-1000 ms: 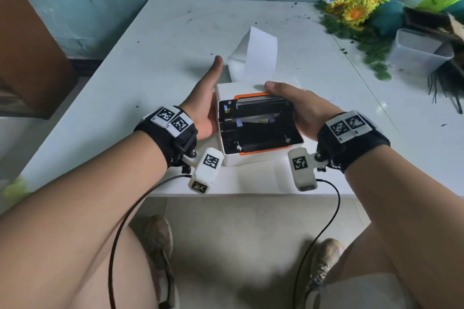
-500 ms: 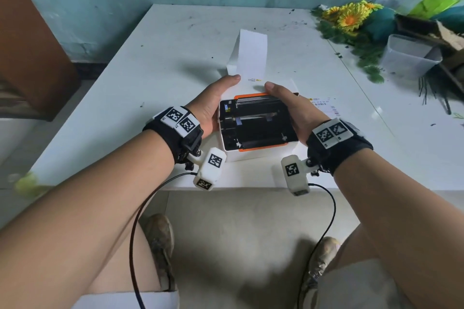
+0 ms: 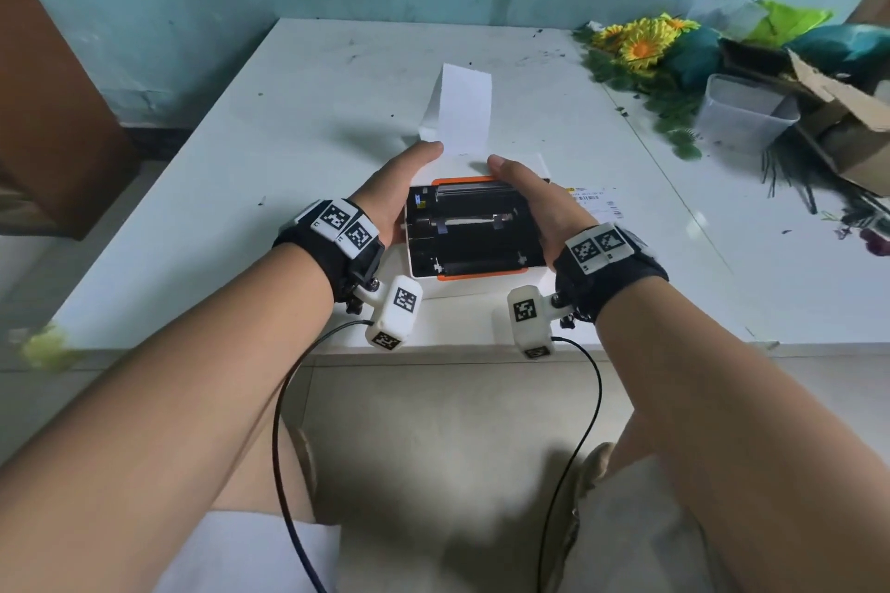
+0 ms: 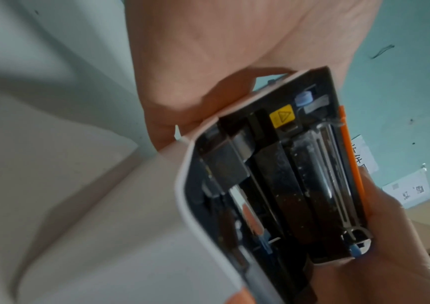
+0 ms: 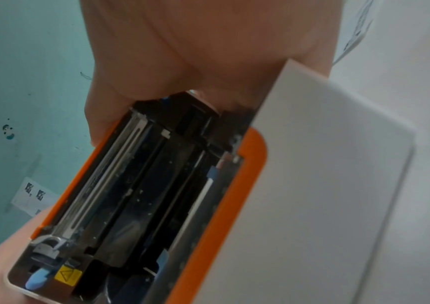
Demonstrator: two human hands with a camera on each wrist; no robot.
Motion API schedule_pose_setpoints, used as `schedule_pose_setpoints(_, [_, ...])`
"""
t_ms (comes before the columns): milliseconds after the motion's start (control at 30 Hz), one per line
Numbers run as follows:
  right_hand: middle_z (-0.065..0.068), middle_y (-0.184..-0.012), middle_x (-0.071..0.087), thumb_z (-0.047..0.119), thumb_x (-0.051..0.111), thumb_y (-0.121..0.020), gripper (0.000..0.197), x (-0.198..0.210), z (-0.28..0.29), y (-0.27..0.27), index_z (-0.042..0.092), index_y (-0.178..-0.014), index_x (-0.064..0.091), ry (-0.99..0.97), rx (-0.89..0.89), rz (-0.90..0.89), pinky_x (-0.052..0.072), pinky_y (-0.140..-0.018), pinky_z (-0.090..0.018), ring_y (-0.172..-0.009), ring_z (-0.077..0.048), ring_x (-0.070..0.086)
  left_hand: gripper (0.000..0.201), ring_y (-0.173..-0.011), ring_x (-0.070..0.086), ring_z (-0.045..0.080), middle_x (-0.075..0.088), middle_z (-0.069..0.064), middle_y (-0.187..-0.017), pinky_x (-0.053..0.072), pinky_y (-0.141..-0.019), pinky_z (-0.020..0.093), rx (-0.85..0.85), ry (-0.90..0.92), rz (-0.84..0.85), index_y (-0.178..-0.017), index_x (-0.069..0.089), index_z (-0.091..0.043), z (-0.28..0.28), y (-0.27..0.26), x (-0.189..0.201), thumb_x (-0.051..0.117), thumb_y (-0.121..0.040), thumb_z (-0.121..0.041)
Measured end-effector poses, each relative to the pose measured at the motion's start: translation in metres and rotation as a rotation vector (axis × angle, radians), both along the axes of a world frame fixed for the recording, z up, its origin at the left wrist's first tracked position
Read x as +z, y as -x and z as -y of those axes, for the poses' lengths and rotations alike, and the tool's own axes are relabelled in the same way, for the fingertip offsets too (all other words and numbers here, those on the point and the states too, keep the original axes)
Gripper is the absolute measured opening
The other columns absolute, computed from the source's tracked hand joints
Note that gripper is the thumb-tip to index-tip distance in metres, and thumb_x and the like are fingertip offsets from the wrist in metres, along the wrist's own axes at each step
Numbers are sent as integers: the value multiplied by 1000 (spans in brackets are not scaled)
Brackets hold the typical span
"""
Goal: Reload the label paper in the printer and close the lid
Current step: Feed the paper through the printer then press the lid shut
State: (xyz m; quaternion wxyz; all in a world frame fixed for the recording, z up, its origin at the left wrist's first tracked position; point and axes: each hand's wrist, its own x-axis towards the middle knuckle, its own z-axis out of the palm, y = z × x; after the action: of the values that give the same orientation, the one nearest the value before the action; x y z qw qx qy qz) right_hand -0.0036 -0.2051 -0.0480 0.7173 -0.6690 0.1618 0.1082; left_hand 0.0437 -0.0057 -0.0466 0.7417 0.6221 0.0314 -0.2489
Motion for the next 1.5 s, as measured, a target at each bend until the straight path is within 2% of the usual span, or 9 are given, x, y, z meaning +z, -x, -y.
schedule_pose_setpoints(133, [-17,-118,83,60,84,-83,68,3,-3,4,11,-129,76,0,-17,-5,69,-85,-50,-105,-39,83,60,-115,73,36,73,17,-135,50,-113,57,7,14,-4,-139,70,-14,0,3,0,62,-96,-55])
schedule_pose_setpoints(267, [-17,-118,83,59,82,-86,66,8,-7,8,11,-131,75,-7,-46,-21,69,-68,-40,-104,-37,82,67,-132,64,43,65,22,-144,46,-113,64,49,4,-7,-140,68,-11,0,-2,-4,61,-92,-57])
schedule_pose_setpoints(400, [-17,-119,83,59,82,-86,64,7,-7,6,12,-129,77,-4,-38,-21,69,-70,-41,-105,-38,82,69,-131,64,44,65,22,-143,47,-111,65,44,-13,5,-141,67,-11,0,-4,-6,60,-91,-58])
schedule_pose_setpoints(467, [-16,-117,84,60,82,-85,63,7,-6,4,13,-127,77,-7,-32,-26,69,-72,-42,-102,-37,83,67,-127,68,43,68,23,-139,50,-110,61,39,-26,5,-140,68,-11,0,-6,-6,59,-92,-57])
schedule_pose_setpoints(600, [-14,-115,85,62,82,-84,64,5,-4,2,15,-127,76,9,-25,-21,70,-79,-45,-101,-35,84,44,-88,77,28,78,9,-97,61,-88,43,41,-49,31,-117,74,-18,1,-10,-5,49,-101,-51])
schedule_pose_setpoints(700, [-13,-113,85,62,81,-86,57,4,-4,2,16,-120,78,14,-24,-21,70,-72,-41,-100,-34,84,37,-71,76,22,77,3,-80,60,-83,38,48,-55,48,-108,73,-20,2,-8,-3,47,-103,-48])
schedule_pose_setpoints(867, [-12,-111,86,62,81,-85,57,4,-4,3,17,-120,78,14,-23,-18,69,-71,-41,-99,-33,85,38,-68,76,21,77,2,-76,60,-79,36,69,-50,44,-99,73,-20,3,-5,-2,45,-105,-45])
schedule_pose_setpoints(1067, [-13,-114,85,61,83,-85,64,4,-4,2,13,-127,76,5,-48,-6,68,-66,-39,-97,-32,85,41,-66,77,21,79,3,-75,64,-59,29,78,-28,14,-96,74,-19,6,-1,0,44,-106,-45])
schedule_pose_setpoints(1500, [-10,-109,86,67,81,-82,59,-1,-1,-3,19,-116,79,50,-3,3,68,-82,-45,-94,-30,86,37,-68,74,24,71,7,-82,64,-71,35,101,-9,3,-107,65,-16,8,4,5,44,-104,-47])
